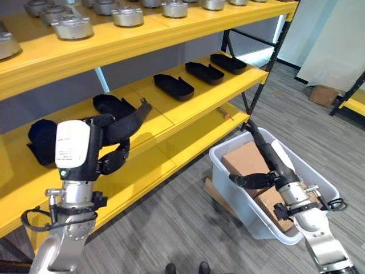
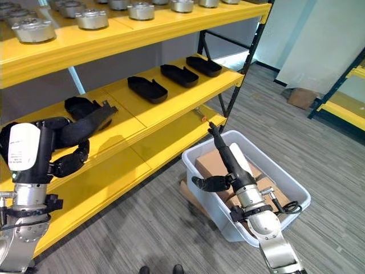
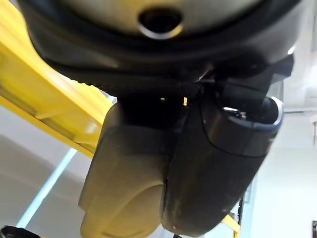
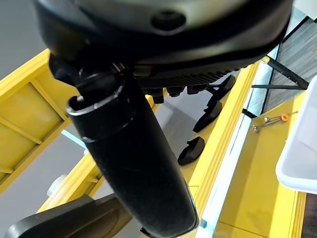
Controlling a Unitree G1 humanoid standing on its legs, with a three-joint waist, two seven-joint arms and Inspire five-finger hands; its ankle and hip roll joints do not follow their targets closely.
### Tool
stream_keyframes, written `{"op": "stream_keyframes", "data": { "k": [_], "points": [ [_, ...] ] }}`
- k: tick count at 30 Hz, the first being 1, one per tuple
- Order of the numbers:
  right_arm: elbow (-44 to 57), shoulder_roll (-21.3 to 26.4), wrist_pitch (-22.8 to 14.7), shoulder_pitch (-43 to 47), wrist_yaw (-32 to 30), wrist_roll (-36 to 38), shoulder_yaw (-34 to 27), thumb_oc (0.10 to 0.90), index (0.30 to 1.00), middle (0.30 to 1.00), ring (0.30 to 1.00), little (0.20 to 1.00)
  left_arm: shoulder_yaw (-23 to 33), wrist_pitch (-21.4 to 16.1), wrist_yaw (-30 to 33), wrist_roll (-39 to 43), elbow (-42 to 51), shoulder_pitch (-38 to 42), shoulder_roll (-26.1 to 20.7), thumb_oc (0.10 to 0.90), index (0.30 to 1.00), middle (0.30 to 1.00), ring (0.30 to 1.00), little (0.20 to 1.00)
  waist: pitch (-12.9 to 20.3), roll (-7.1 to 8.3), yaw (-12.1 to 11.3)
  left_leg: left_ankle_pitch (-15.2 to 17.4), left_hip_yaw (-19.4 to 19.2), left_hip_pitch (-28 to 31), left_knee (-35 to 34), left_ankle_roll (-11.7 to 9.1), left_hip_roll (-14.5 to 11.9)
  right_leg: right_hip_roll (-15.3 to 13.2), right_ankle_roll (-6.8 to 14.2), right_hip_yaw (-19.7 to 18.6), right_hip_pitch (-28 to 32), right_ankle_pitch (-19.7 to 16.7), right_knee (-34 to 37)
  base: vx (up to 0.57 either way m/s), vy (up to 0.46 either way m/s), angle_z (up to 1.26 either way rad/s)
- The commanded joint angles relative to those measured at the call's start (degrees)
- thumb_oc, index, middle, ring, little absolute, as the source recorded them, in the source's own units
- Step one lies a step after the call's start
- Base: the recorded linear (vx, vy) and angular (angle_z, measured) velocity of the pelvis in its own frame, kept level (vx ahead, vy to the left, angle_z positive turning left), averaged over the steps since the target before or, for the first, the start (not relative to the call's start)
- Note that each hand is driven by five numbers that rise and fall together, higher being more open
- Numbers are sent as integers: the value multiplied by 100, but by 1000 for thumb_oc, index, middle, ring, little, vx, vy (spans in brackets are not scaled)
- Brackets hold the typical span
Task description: Move parts from the plastic box to the shelf.
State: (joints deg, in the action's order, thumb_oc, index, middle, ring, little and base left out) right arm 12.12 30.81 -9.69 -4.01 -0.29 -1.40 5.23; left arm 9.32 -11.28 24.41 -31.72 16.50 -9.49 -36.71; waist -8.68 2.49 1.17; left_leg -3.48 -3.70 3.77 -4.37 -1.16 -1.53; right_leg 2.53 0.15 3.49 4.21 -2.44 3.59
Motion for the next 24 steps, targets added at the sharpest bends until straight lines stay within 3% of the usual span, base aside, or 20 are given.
{"op": "stream_keyframes", "data": {
  "k": [1,3,6,8,10,12,13,14,15,17,18,20,22,24],
  "points": [
    [507,119,-622,370,-235,295,-516,900,1000,1000,1000,1000,414,-328,427,370,553,727,-71,400,300,300,300,300,264,72,140,508,-29,-466,835,-33,355,-353,335,487,-171,113,-84,-176,-41,29],
    [477,192,-627,391,-352,226,-602,900,1000,1000,1000,1000,327,-304,446,407,519,905,-55,400,300,300,300,300,182,99,262,632,-412,-611,1149,-92,161,-479,322,675,-290,81,-175,-172,1,57],
    [460,213,-611,405,-404,174,-608,900,1000,1000,1000,1000,287,-311,430,395,529,960,-72,400,300,300,300,300,185,116,311,701,-552,-612,1218,-97,44,-529,315,735,-354,64,-190,-57,18,118],
    [516,248,-598,344,-515,113,-712,900,1000,1000,1000,1000,225,-313,544,384,525,1034,-34,400,300,300,300,300,186,223,393,864,-734,-438,1516,-204,-621,-753,341,985,-382,86,-223,-84,88,32],
    [555,290,-603,244,-594,107,-811,900,1000,1000,1000,1000,171,-315,655,405,544,1135,-2,400,300,300,300,300,219,180,484,510,-768,-326,1392,-380,-1250,-881,370,1226,-412,169,-327,-44,134,111],
    [556,337,-610,211,-686,87,-867,900,1000,1000,1000,1000,140,-331,743,410,556,1207,-2,400,300,300,300,300,272,73,521,22,-767,-205,1137,-559,-1638,-988,423,1387,-432,205,-393,-2,161,58],
    [557,350,-611,200,-693,83,-868,900,1000,1000,1000,1000,130,-330,749,406,554,1204,11,400,300,300,300,300,271,36,546,-20,-738,-151,1041,-603,-1672,-950,416,1423,-410,253,-417,47,249,40],
    [549,396,-615,224,-776,64,-894,900,1000,1000,1000,1000,113,-317,819,433,545,1263,-1,400,300,300,300,300,293,-28,507,-381,-627,-171,883,-696,-1924,-1089,482,1454,-416,235,-467,54,257,42],
    [512,435,-621,271,-838,39,-885,900,1000,1000,1000,1000,91,-286,939,393,506,1302,8,400,300,300,300,300,311,-128,499,-584,-405,-116,651,-775,-1963,-1101,506,1502,-436,273,-544,70,325,38],
    [497,444,-614,306,-850,17,-871,900,1000,1000,1000,1000,90,-287,903,375,498,1281,8,400,300,300,300,300,323,-161,501,-518,-314,-115,554,-776,-1908,-1123,521,1505,-411,270,-541,62,189,38],
    [520,453,-617,231,-886,-45,-984,900,1000,1000,1000,1000,69,-235,934,328,536,1343,34,400,300,300,300,300,361,-230,517,-242,-604,-43,372,-832,-1806,-1295,616,1600,-298,271,-599,49,193,39],
    [519,425,-597,184,-888,-71,-1021,900,1000,1000,1000,1000,52,-262,882,341,544,1323,30,400,300,300,300,300,354,-240,497,-158,-614,-5,320,-838,-1739,-1328,619,1583,-283,256,-622,76,242,50],
    [513,290,-557,149,-946,-157,-1061,900,1000,1000,1000,1000,79,-246,923,248,564,1234,-17,400,300,300,300,300,393,-230,434,63,-580,65,219,-761,-1445,-1506,732,1558,-227,138,-590,76,285,50],
    [515,284,-557,147,-947,-160,-1060,900,1000,1000,1000,1000,81,-245,920,251,569,1230,-21,400,300,300,300,300,393,-215,434,67,-583,69,221,-751,-1428,-1522,741,1555,-222,135,-588,5,43,-6]
  ]
}}
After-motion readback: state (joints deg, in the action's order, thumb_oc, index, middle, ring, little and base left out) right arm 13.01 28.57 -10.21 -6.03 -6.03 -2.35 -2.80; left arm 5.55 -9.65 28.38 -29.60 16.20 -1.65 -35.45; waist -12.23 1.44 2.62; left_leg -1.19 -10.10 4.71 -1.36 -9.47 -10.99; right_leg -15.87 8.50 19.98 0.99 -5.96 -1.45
